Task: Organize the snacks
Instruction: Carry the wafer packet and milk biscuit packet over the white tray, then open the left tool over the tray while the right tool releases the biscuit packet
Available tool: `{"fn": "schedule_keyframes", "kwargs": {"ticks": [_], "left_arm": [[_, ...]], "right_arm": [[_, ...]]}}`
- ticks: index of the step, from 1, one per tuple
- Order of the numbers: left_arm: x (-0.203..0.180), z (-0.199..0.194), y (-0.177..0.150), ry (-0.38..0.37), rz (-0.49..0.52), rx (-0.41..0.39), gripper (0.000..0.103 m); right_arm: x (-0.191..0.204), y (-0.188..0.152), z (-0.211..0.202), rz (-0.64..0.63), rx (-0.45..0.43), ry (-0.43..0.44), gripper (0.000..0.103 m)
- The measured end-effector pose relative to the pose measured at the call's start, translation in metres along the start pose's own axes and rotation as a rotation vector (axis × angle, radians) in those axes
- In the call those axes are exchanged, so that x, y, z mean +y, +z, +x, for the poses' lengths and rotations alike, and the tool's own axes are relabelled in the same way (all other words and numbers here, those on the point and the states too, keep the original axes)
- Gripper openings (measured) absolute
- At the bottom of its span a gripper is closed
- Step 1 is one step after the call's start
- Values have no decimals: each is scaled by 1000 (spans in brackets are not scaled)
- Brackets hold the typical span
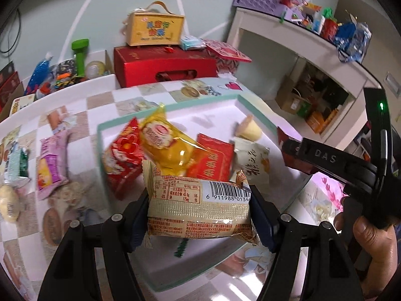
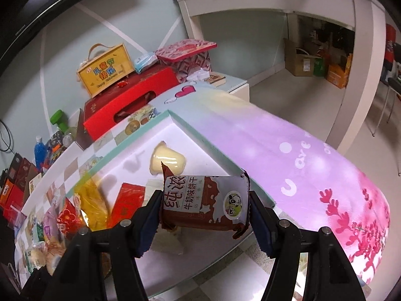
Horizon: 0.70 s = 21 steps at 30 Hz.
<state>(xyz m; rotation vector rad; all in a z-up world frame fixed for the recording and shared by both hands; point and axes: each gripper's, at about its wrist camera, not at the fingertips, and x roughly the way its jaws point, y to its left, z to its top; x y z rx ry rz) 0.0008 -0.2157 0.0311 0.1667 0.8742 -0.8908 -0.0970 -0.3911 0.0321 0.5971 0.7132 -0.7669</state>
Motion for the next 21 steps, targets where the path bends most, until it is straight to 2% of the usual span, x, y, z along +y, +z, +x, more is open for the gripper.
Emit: {"fn": "schedule_keyframes", "kwargs": {"ticks": [11,15,21], "left_arm": [[-5,22,-7,34,8,41,76],[-6,20,-5,40,8,36,77],[-6,7,0,52,15,3,77]], "right_arm": [[2,-6,23,-21,47,-1,71],[5,-6,23,-37,49,0,77],[7,-5,17,-35,58,3,78]]}}
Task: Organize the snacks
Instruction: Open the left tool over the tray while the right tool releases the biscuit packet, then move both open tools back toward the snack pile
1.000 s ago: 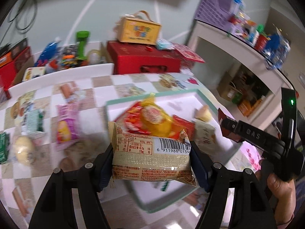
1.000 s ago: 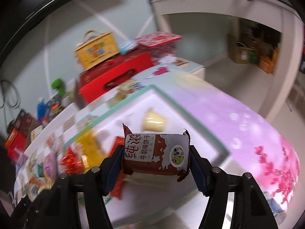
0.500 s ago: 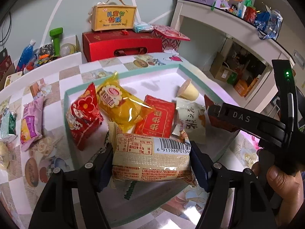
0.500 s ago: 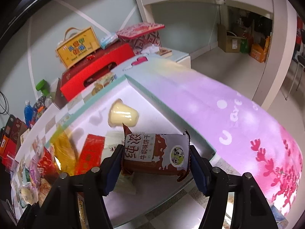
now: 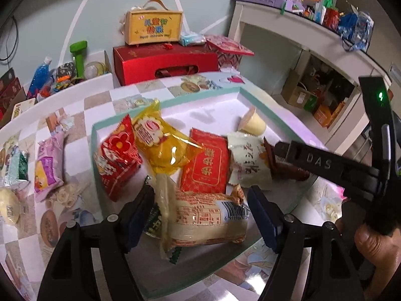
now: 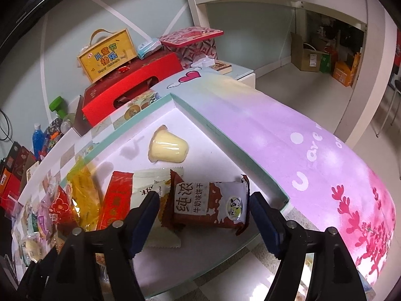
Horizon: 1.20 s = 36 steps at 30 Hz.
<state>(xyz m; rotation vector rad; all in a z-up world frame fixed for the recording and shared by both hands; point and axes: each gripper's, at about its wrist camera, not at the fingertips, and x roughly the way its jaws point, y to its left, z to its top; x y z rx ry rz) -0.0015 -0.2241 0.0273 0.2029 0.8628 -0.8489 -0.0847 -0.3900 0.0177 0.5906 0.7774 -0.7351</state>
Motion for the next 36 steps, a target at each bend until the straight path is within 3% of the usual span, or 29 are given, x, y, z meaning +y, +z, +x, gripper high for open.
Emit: {"fn": "schedule_keyframes", "kwargs": {"ticks": [4,13,23,25,26,36], "left_arm": [[20,-13,6,78,-70,-41,94],[88,-39,6,233,-261,-114,96],[130,-50,-4,331,-346,-130,97],[133,-52,-6,357,-346,-133,103],[134,-53,-7,366,-345,-133,103],[147,-56,-10,368,-365,-126,103]], "right_arm": [[7,-1,-7,-20,14,0,78],[44,-7,-21,-106,15,43,78],[88,-19,-23,-193,25,117,78],[95,-21,-23,-201,27,143,87],[98,-23,-23,-200,24,159,101],[121,-33,-23,-244,26,179,103]]}}
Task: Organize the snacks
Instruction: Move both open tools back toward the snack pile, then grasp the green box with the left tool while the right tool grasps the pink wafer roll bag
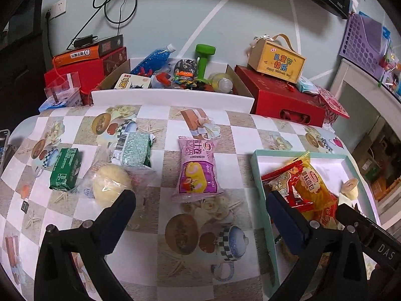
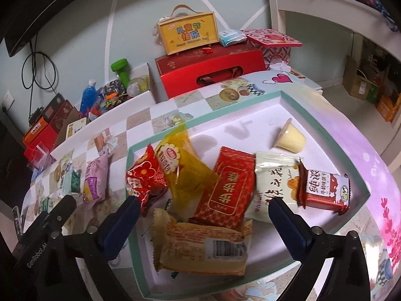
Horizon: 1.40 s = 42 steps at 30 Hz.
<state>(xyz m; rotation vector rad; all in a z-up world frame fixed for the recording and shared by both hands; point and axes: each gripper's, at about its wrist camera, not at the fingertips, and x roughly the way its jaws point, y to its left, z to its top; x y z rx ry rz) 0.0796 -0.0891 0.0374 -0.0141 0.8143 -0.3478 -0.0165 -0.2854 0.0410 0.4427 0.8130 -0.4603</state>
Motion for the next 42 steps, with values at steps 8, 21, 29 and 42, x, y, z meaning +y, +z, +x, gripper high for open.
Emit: {"fn": "schedule_keyframes", "kwargs": {"ticks": [8,21,29,42], "left_arm": [[10,-7,3,-45,-4,-10,103],[87,-19,14,64,-91,-11,103],[152,-28,15,111,-233,-16,103],[191,2,22,137,-292,-11,103]], "right_arm": [[21,0,-10,-24,-55,17,103],[92,-12,-11,-134,-91,167,103],[125,-23,-6,-199,-88,220,103],[164,-10,18,-267,-131,243,100]]}}
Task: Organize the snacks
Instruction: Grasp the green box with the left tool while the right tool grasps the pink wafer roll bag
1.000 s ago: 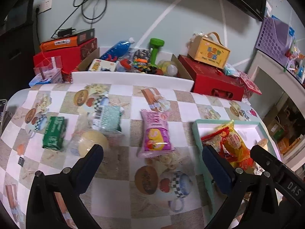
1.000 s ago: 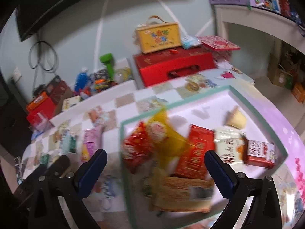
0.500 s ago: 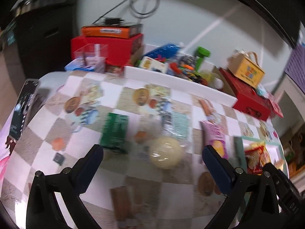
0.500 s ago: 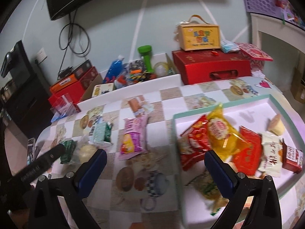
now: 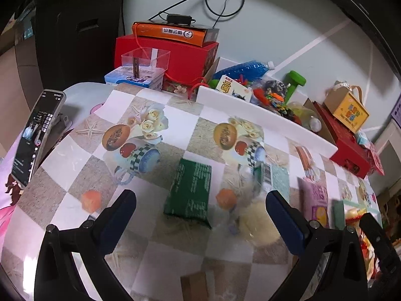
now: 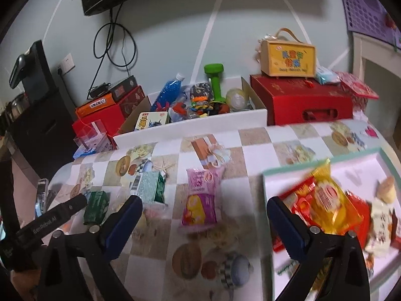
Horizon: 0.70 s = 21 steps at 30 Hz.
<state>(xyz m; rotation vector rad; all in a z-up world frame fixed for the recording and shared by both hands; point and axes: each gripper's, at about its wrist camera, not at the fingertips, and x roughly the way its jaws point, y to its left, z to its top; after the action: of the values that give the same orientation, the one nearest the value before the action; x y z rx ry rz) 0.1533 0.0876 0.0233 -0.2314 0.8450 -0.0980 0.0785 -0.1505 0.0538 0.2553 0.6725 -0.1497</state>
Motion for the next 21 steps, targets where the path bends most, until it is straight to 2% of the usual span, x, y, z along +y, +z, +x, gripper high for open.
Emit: {"fn": "schedule_keyframes", "kwargs": {"ticks": [5,8,10,12,15,18,21], "left_arm": [[7,15,4,3,-5,-7,101],[9,23,5,3,0,-7,92],[11,31,5,10,2,6,92],[13,37,3,15,1,20,91],[14,44,1,14,-2,34,83],[16,52,-2,27,0,56,80],[17,58,-5,33,3,69,74]], "right_arm": [[9,1,23,-21,15,5,93],[10,1,34,-30,5,-3,92],[10,-1,44,-38,17,-14,91],[9,-3,53,-38,37,-21,85],[10,-9,66,-44,64,-27,82],[11,-16,77,-50,95,-26,76],[12,-21,86,-57,115,-28,76]]}}
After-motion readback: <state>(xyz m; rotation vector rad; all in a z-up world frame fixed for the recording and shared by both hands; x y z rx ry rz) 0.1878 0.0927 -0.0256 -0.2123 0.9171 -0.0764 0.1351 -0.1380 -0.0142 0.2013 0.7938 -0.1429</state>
